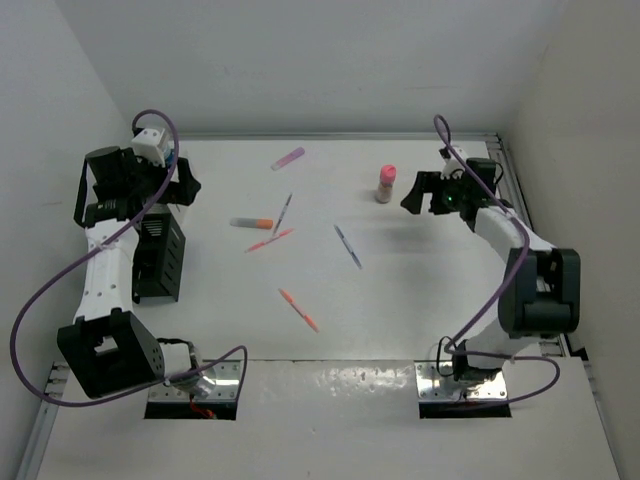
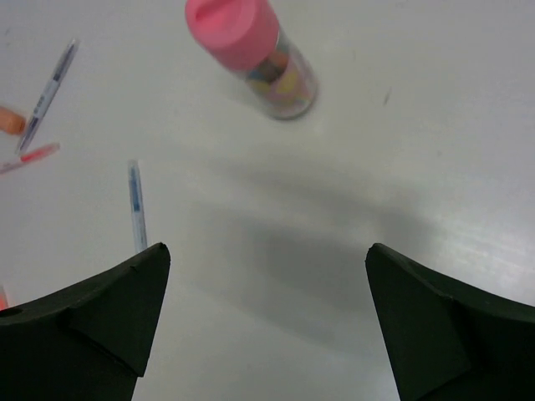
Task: Sort the stationery into containers
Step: Pick up the stationery from the center of the board.
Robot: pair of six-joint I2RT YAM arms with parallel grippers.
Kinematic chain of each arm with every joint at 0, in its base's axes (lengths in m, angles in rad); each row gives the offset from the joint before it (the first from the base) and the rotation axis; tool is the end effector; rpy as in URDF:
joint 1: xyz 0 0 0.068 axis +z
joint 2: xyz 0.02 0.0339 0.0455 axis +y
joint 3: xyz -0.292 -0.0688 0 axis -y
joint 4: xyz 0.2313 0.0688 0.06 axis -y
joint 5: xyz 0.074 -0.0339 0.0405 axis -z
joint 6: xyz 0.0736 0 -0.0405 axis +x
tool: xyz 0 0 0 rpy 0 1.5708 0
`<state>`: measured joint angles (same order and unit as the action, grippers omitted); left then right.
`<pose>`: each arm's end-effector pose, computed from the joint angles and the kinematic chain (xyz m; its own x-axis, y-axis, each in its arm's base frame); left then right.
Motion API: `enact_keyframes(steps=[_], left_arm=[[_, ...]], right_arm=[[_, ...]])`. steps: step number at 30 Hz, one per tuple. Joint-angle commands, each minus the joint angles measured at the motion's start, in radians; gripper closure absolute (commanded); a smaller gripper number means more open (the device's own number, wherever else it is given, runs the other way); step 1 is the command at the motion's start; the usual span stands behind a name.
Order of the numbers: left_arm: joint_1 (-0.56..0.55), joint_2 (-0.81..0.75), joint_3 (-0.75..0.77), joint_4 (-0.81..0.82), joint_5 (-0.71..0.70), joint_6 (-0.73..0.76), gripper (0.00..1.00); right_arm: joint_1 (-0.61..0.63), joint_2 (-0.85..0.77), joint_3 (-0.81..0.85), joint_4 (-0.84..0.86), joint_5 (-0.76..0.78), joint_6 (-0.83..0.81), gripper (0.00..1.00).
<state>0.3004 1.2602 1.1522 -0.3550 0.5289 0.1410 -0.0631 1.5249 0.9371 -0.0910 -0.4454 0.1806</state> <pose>0.2882 0.0504 0.3648 -0.3977 0.0038 -0.9175 0.2340 0.9674 -0.0974 0.3430 0.0101 0.2387 -0.6663 0.2045 -0.7171 -0.1607 0.8997 0.4059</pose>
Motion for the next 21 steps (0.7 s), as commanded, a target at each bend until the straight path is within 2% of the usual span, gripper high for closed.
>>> enact_keyframes(steps=[1,4,9,21], left_arm=[[-0.012,-0.022,0.0,0.053,0.034,-0.026,0.0],[-0.017,-0.013,-0.009,0.071,0.036,-0.029,0.0],[-0.026,0.022,0.001,0.077,0.029,-0.038,0.0],[-0.03,0.073,0.038,0.065,-0.003,-0.023,0.0]], right_arm=[[0.019,0.087,0.089,0.264,-0.073,0.02,0.01],[0.042,0.165,0.14,0.377,-0.091,-0.015,0.01],[0.095,0.23,0.114,0.557,-0.099,-0.082,0.01],[0.155,0.408,0.21,0.648,0.006,-0.125,0.01]])
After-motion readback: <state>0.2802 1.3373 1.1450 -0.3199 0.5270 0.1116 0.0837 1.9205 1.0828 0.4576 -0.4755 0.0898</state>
